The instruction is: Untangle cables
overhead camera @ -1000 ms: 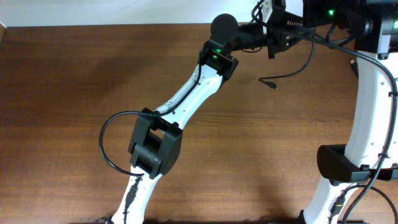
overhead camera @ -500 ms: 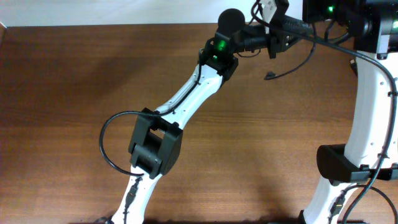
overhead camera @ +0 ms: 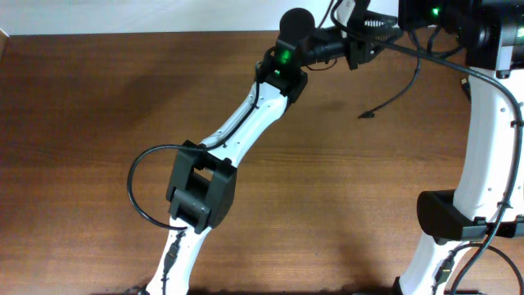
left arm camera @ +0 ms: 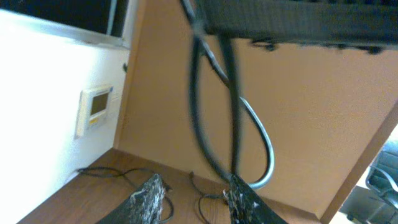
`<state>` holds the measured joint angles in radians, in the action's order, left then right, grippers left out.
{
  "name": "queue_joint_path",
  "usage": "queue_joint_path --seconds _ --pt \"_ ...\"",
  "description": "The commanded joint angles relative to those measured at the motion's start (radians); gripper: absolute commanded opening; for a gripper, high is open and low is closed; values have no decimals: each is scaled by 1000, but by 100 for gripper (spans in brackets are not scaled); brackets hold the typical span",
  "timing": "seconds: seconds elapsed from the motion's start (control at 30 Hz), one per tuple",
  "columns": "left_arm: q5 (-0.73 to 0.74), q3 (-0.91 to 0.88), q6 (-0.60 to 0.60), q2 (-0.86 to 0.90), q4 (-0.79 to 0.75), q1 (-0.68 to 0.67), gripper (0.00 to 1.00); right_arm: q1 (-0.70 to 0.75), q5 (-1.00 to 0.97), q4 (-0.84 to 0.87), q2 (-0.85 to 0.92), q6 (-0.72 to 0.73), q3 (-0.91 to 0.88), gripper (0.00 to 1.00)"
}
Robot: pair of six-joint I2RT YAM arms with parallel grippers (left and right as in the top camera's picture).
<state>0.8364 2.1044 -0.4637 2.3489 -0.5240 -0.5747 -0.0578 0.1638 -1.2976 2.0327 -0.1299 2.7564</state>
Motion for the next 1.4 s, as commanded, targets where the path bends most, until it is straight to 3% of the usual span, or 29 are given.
queue_joint_path --seconds 0.0,0.2,0.4,0.47,0.53,0.57,0.87,1.03,1.37 --pt "-13 4 33 -6 3 -6 34 -8 18 6 3 8 5 4" --pt "-30 4 36 -6 2 -21 41 -8 30 3 3 8 5 4" --pt "-34 4 40 -6 2 -28 40 -8 39 -4 3 8 5 4" --pt "-35 4 40 -6 2 -28 34 -8 39 -10 3 8 5 4" --pt "-41 4 48 -6 2 -28 6 -8 39 -12 3 8 5 4" --pt "-41 4 48 -6 2 -28 0 -8 39 -12 3 8 5 4" --pt "-41 4 66 -6 10 -28 0 -8 58 -25 -13 7 5 4" --pt "-71 4 145 -6 179 5 0 -6 41 -33 -31 -13 5 4" --pt "-82 4 325 -6 533 198 0 2 -75 -8 -58 -11 12 4"
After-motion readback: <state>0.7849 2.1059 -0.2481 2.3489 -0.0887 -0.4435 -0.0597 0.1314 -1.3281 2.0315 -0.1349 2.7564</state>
